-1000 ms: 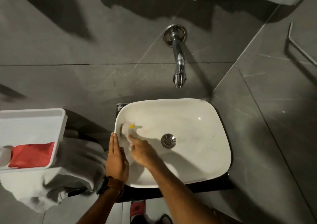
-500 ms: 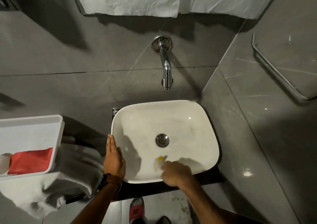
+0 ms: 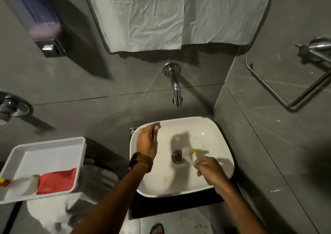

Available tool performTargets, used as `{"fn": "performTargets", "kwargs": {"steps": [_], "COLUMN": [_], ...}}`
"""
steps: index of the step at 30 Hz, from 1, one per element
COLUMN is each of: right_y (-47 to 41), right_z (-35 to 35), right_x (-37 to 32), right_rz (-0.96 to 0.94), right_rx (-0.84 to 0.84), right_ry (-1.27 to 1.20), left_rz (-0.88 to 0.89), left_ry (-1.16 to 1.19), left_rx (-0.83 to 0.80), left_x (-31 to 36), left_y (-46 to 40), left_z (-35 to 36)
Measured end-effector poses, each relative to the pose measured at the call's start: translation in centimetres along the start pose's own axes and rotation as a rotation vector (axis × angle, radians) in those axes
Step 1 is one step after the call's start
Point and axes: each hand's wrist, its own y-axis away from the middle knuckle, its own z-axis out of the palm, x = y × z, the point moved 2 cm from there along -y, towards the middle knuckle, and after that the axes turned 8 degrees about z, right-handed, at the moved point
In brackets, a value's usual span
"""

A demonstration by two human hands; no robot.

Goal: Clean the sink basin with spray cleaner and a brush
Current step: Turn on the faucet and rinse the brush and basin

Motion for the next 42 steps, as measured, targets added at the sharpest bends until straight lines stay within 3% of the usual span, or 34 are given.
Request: {"fn": "performTargets", "kwargs": {"steps": [4,9,14,21,28,35,38,42], "right_y": [0.6,1.1,0.6,-1.2,-1.4,-0.1,0.1,0.2], "right_z": [-0.1,-0.7,-0.8,-0.3,-0.5,-1.0,-1.0,-0.9], "right_x": [-3.2,-6.8,-7.8,-7.9,-9.0,-9.5,-9.8,-10.3], "right_rz": [-0.093,-0.179,-0.159,-0.109,-0.203,-0.312,-0.293,-0.192], "right_rx": [-0.012,-0.008,-0.03,-0.033,0.164,0.345,0.331,0.174], "right_ry": [-0.266,-0.34,-0.363,-0.376,-0.136,0.086,0.079,-0.173], "left_rz": [-0.015,-0.143,-0.138,-0.214,-0.18,-0.109,-0.095,-0.1], "left_ry": [0.209,0.428,0.534,0.576,0.568,0.401,0.355,0.37], "left_rx": [0.004,-0.027,-0.093,-0.262,-0.086,-0.166,-0.175,-0.166], "left_x": [4.7,5.4,4.7,3.4,3.7,4.3,4.7,5.1], "left_y": [-5.1,-7.6,-9.3,-10.9,-11.3,-11.2,-11.4,-11.5], "left_z": [1.1,2.1,2.8,3.5,3.0,2.2,2.0,1.8]}}
